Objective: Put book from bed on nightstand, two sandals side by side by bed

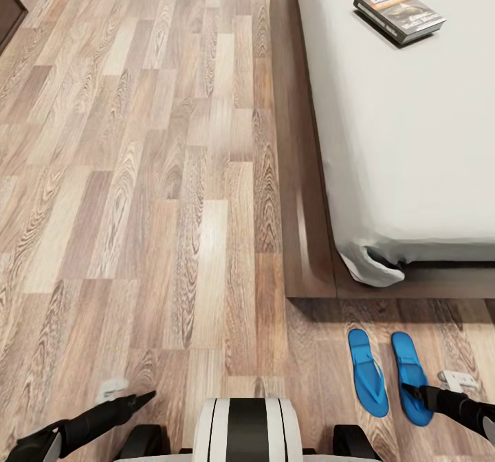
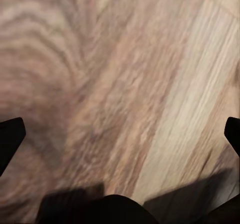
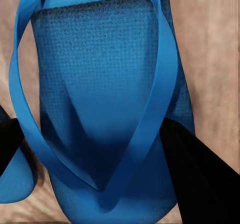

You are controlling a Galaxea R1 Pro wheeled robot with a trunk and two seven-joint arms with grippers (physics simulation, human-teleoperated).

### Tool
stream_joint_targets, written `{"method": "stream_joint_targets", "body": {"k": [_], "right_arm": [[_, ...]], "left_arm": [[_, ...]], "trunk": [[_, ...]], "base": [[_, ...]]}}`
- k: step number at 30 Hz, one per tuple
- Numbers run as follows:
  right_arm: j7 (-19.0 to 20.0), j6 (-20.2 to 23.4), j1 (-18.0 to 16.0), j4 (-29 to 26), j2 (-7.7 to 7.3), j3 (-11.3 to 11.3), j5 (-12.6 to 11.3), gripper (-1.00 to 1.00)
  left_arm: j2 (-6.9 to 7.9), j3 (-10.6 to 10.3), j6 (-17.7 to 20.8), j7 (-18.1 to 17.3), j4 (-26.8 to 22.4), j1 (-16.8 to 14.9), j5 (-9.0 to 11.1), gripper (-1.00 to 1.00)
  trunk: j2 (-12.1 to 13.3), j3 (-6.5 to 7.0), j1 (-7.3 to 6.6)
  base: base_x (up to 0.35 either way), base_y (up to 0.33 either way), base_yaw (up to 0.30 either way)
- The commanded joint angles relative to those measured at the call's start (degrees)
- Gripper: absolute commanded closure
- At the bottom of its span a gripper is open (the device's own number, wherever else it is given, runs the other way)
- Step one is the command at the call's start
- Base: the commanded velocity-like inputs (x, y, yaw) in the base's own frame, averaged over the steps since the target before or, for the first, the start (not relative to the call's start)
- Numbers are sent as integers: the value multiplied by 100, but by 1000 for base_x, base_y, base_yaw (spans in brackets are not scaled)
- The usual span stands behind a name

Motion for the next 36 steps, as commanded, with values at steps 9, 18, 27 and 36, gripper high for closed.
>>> {"method": "stream_joint_targets", "body": {"k": [9, 18, 27, 36], "right_arm": [[-276, 124, -3, -10, -3, 23, -80, 100], [-207, 73, -3, -16, -3, 25, -477, 100], [-396, 123, -3, -16, -3, 24, -81, 100], [-396, 121, -3, -16, -3, 27, -81, 100]], "left_arm": [[-35, 42, 53, -44, 16, 1, -54, -100], [-35, 45, 46, -66, 13, 1, -55, -100], [-27, 51, 53, -82, 13, 1, -39, -100], [-27, 51, 53, -82, 13, 1, -37, -100]], "trunk": [[-9, -136, 15], [-21, -335, 38], [-21, -335, 38], [-21, -335, 38]], "base": [[0, 0, 0], [0, 0, 0], [0, 0, 0], [0, 0, 0]]}}
